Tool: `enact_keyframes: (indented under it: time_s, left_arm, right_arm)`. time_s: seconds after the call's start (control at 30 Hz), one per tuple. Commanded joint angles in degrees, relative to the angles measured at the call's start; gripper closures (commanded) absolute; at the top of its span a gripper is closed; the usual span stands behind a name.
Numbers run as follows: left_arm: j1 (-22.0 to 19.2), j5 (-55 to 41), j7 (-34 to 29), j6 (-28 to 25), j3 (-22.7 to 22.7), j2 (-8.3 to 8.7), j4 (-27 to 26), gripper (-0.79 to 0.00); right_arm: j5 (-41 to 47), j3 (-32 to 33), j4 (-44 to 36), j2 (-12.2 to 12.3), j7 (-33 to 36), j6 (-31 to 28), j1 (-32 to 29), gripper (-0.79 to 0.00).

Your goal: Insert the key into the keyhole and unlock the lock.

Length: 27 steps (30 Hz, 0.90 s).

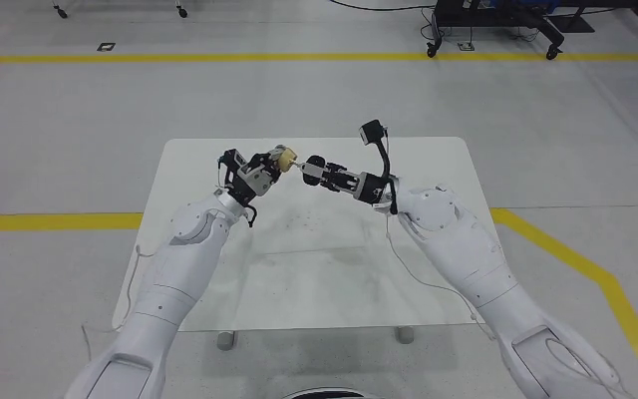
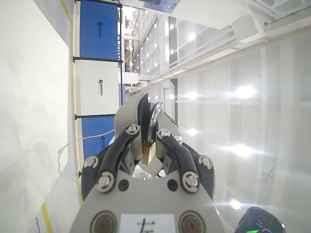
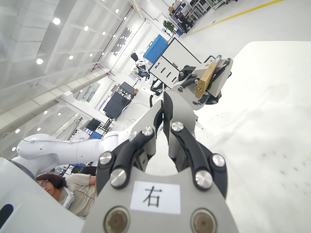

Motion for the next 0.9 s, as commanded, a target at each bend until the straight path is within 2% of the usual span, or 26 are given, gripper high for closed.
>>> enact_keyframes:
  time_s: [0.0,0.33,0.43,0.53,0.63,0.73,0.87]
  left_arm:
    - [-0.3,0.3,-0.7,-0.1,0.4,-0.17,0.7,0.000]
    - [-1.3,2.8,-1.6,0.6,2.6,-0.98,2.3,0.000]
    - [-1.2,2.4,-2.4,2.8,3.2,-1.19,2.1,0.000]
    - [-1.5,1.4,-4.0,7.8,4.2,-1.44,2.2,0.000]
    - [-2.2,0.3,-5.4,11.5,4.7,-1.69,3.4,0.000]
    - [-3.0,-1.6,-7.2,14.1,4.9,-1.95,5.1,0.000]
    - [-3.2,-2.1,-7.8,14.6,4.8,-2.00,5.5,0.000]
  right_arm:
    - [-0.6,1.2,-1.3,0.3,-1.7,2.9,-1.4,0.000]
    - [0.8,10.3,-17.5,3.0,-5.6,25.2,-15.8,0.000]
    - [0.2,10.8,-20.3,3.2,-5.5,29.4,-17.1,0.000]
    - [0.3,10.1,-21.8,3.0,-5.3,34.4,-15.4,0.000]
    - [1.5,8.9,-22.4,2.5,-6.0,37.3,-12.8,0.000]
    - [1.5,8.9,-22.4,2.5,-6.0,37.3,-12.8,0.000]
    - [1.5,8.9,-22.4,2.5,-6.0,37.3,-12.8,0.000]
